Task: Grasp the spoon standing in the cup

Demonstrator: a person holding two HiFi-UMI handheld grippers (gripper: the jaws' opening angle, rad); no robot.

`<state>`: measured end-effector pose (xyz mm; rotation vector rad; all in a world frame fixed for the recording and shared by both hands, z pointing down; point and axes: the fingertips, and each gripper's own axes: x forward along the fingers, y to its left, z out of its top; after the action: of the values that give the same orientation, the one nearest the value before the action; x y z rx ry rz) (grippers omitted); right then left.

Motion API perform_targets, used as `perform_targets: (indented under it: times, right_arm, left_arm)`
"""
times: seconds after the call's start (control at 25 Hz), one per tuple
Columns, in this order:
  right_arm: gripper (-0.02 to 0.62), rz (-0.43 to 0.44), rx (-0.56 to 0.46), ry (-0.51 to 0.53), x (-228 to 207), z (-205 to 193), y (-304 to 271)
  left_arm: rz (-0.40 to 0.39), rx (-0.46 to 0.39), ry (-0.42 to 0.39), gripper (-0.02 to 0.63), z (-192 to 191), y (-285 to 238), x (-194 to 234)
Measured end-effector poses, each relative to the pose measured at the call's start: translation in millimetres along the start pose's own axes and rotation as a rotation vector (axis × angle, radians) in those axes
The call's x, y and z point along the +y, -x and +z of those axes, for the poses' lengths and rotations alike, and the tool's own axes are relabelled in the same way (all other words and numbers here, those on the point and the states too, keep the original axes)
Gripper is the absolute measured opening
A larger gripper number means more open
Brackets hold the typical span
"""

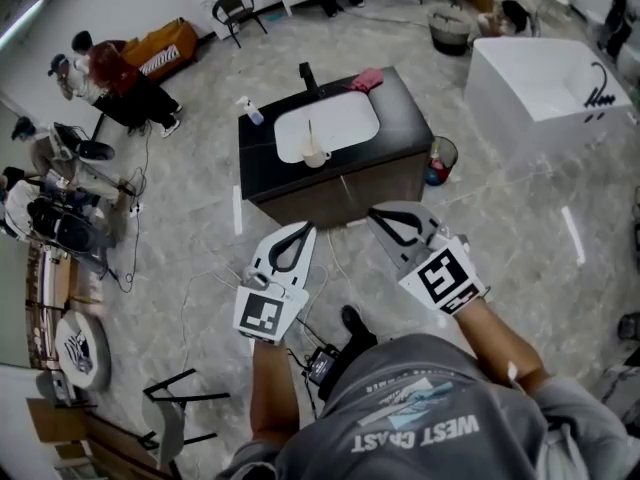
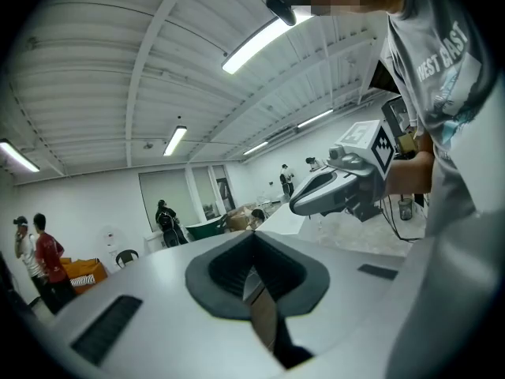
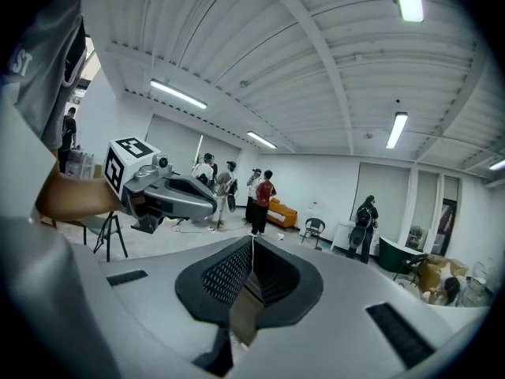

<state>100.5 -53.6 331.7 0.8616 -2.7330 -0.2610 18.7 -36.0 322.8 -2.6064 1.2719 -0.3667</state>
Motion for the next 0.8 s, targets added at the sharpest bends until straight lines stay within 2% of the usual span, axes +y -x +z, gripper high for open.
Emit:
perform_targets:
  times: [0.44,0.8]
  right_arm:
    - [0.032,-0.08,0.041,-0.02,-32.4,9.6,-75.0]
    - [0.032,-0.138,0.071,-0.015,-39.7,17.1,-118.4]
  left_arm:
    - [-0.082,-0.03,0.025,0.002,-20.6,-36.8,84.3]
    - [-0.125,-0.068,0.029,0.002,-34.5,-39.7,130.9]
